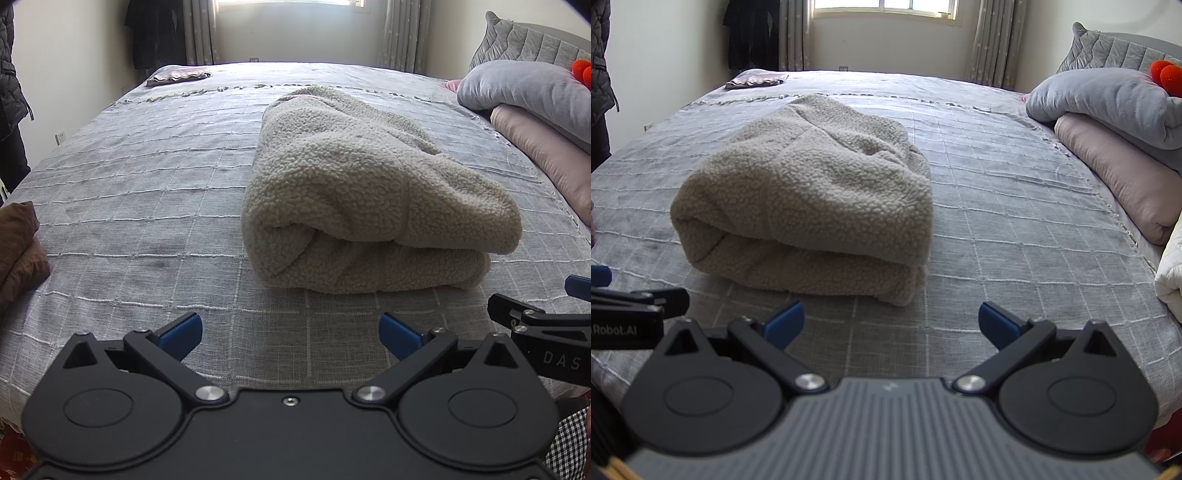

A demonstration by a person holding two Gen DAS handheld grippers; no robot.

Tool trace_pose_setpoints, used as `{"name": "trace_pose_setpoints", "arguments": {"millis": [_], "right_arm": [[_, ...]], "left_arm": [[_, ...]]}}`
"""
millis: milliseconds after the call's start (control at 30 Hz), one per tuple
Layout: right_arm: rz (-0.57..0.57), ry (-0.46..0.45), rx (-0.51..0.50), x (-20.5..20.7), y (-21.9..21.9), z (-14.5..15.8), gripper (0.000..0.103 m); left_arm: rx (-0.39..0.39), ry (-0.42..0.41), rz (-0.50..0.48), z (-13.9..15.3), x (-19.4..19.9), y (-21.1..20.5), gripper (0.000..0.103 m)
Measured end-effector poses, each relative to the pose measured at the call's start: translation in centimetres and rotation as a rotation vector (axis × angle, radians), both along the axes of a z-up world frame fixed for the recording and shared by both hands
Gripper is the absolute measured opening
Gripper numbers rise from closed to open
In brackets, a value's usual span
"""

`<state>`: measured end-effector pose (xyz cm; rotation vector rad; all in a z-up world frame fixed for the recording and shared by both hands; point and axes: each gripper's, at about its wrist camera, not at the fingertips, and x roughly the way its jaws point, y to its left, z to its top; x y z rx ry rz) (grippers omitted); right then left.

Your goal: Fold large clothes

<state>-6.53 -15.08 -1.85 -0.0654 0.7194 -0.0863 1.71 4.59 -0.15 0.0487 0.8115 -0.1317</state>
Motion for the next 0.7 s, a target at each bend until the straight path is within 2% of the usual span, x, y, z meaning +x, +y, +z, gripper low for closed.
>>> {"name": "trace_pose_setpoints", "arguments": {"millis": [700], "right_arm": [[0.001,0.005,0.001,0.15,0.05,-0.38,0.103]], "left_arm": [[0.0,0.007,-0.01,-0.47,0.1,-0.28,0.103]]}}
